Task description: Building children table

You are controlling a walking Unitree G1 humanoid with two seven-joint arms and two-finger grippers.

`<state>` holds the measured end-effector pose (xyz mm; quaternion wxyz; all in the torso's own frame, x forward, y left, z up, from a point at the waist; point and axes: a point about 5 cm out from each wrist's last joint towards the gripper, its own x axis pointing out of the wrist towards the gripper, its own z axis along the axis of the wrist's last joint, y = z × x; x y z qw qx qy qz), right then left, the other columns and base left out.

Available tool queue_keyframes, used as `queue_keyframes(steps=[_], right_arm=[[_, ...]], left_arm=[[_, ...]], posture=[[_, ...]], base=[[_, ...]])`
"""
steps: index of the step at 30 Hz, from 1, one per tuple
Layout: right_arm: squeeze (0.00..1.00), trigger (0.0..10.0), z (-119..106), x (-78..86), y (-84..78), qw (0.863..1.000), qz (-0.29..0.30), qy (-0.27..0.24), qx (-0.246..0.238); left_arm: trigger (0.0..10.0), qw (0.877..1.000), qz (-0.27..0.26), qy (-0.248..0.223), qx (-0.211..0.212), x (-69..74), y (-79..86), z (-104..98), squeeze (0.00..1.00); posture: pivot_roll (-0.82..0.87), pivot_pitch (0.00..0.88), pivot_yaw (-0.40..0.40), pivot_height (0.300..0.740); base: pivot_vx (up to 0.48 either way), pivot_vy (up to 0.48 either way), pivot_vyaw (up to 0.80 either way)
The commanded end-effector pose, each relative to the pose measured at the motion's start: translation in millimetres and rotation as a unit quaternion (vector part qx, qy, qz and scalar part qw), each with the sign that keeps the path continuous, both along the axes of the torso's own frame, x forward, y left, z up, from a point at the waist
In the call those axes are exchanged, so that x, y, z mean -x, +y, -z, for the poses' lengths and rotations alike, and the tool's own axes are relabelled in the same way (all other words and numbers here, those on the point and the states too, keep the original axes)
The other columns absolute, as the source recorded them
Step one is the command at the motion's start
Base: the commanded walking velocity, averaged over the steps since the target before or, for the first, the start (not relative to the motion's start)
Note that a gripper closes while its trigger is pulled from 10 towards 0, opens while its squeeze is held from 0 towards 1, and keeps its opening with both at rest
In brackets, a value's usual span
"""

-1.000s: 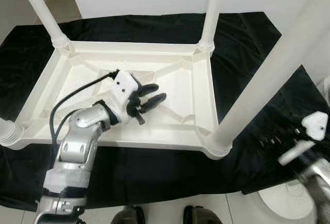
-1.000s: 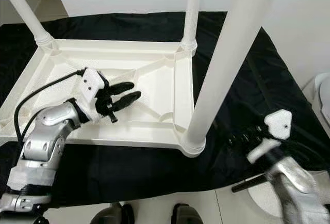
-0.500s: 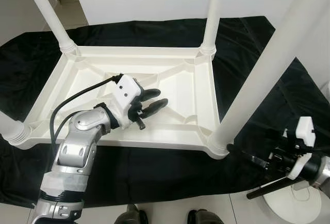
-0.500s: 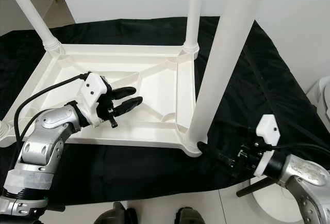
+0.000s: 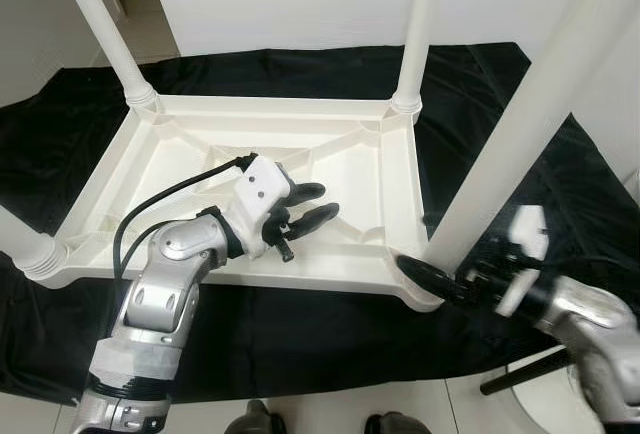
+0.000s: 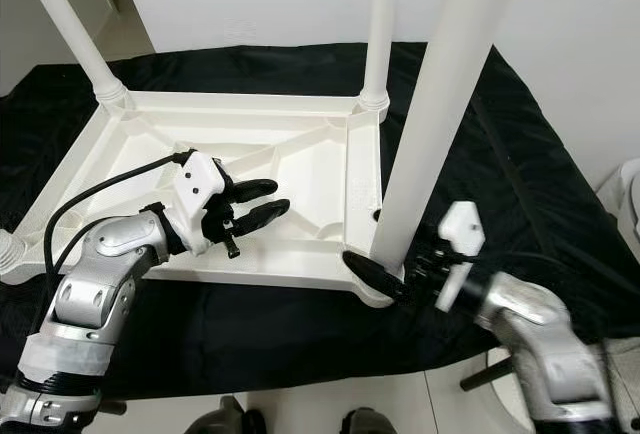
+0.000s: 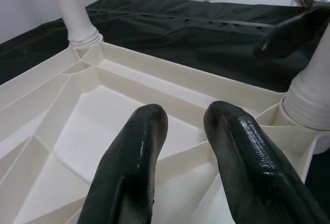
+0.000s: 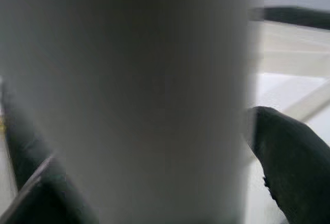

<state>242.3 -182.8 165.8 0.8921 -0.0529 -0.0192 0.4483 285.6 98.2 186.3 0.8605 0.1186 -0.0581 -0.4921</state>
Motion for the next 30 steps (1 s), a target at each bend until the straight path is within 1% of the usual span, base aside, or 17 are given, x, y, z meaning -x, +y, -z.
queue_keyframes(steps=[1, 3, 4, 5, 7, 8, 9, 11, 13, 14, 16, 17, 21, 23, 25, 27, 30], right_arm=[[0.0, 10.0, 0, -5.0, 1.6, 1.0, 0.008, -0.011, 0.001], [0.0, 10.0, -2, -14.6, 2.6, 1.0, 0.013, -0.017, -0.009], [0.0, 10.0, -2, -14.6, 2.6, 1.0, 0.013, -0.017, -0.009], [0.0, 10.0, -3, -18.8, 3.5, 1.0, 0.011, -0.02, -0.013], [0.0, 10.0, -3, -18.8, 3.5, 1.0, 0.011, -0.02, -0.013], [0.0, 10.0, -4, -24.0, 4.8, 1.0, 0.01, -0.021, -0.016], [0.0, 10.0, -6, -31.9, 6.3, 0.999, 0.017, -0.028, -0.025], [0.0, 10.0, -6, -31.9, 6.3, 0.999, 0.017, -0.028, -0.025], [0.0, 10.0, -13, -52.6, 7.7, 0.997, 0.049, -0.053, -0.039], [0.0, 10.0, -13, -52.6, 7.7, 0.997, 0.049, -0.053, -0.039], [0.0, 10.0, -17, -68.3, 5.3, 0.994, 0.08, -0.065, -0.049], [0.0, 10.0, -19, -72.6, 3.6, 0.992, 0.089, -0.068, -0.049], [0.0, 10.0, -21, -77.8, -0.8, 0.99, 0.106, -0.071, -0.056], [0.0, 10.0, -21, -77.1, -2.5, 0.99, 0.109, -0.071, -0.054], [0.0, 10.0, -17, -72.3, -5.4, 0.99, 0.11, -0.066, -0.051], [0.0, 10.0, -17, -72.3, -5.4, 0.99, 0.11, -0.066, -0.051], [0.0, 10.0, -11, -68.6, -7.3, 0.992, 0.107, -0.06, -0.043]], left_arm=[[10.0, 0.999, -0.037, 0.0, 0.003, -3.6, 0.4, 4, 0.0], [10.0, 1.0, -0.021, 0.022, 0.0, -6.2, -2.5, 7, 0.0], [10.0, 1.0, -0.021, 0.022, 0.0, -6.2, -2.5, 7, 0.0], [10.0, 0.999, -0.021, 0.029, 0.004, -9.9, -4.6, 7, 0.0], [10.0, 0.999, -0.021, 0.029, 0.004, -9.9, -4.6, 7, 0.0], [10.0, 0.999, -0.024, 0.044, 0.014, -14.2, -6.9, 6, 0.0], [10.0, 0.998, -0.023, 0.046, 0.025, -16.8, -10.8, 4, 0.0], [10.0, 0.998, -0.023, 0.046, 0.025, -16.8, -10.8, 4, 0.0], [10.0, 0.998, -0.024, 0.037, 0.033, -18.9, -20.2, 2, 0.0], [10.0, 0.998, -0.024, 0.037, 0.033, -18.9, -20.2, 2, 0.0], [10.0, 0.999, -0.029, 0.022, 0.033, -20.0, -25.8, 1, 0.0], [10.0, 0.999, -0.034, 0.019, 0.034, -20.7, -26.9, 0, 0.0], [10.0, 0.998, -0.05, 0.018, 0.04, -21.7, -27.0, -1, 0.0], [10.0, 0.997, -0.058, 0.02, 0.042, -21.0, -26.1, 0, 0.0], [10.0, 0.996, -0.068, 0.027, 0.042, -17.5, -23.0, 4, 0.0], [10.0, 0.996, -0.068, 0.027, 0.042, -17.5, -23.0, 4, 0.0], [10.0, 0.996, -0.072, 0.032, 0.035, -13.2, -20.9, 9, 0.0]], posture=[[-0.13, 0.062, 0.074, 0.74], [-0.13, 0.064, 0.075, 0.74], [-0.13, 0.064, 0.075, 0.74], [-0.13, 0.071, 0.073, 0.74], [-0.13, 0.071, 0.073, 0.74], [-0.14, 0.079, 0.069, 0.74], [-0.15, 0.084, 0.067, 0.74], [-0.15, 0.084, 0.067, 0.74], [-0.15, 0.097, 0.059, 0.74], [-0.15, 0.097, 0.059, 0.74], [-0.15, 0.102, 0.057, 0.74], [-0.14, 0.106, 0.056, 0.74], [-0.13, 0.108, 0.055, 0.74], [-0.12, 0.109, 0.052, 0.74], [-0.12, 0.112, 0.05, 0.74], [-0.12, 0.112, 0.05, 0.74], [-0.12, 0.112, 0.052, 0.74]], base=[[0.0, 0.0, 0.0], [0.0, 0.0, 0.0], [0.0, 0.0, 0.0], [0.0, 0.0, 0.0], [0.0, 0.0, 0.0], [0.0, 0.0, 0.0], [0.0, 0.0, 0.0], [0.0, 0.0, 0.0], [0.0, 0.0, 0.0], [0.0, 0.0, 0.0], [0.0, 0.0, 0.0], [0.0, 0.0, 0.0], [0.0, 0.0, 0.0], [0.0, 0.0, 0.0], [0.0, 0.0, 0.0], [0.0, 0.0, 0.0], [0.0, 0.0, 0.0]])
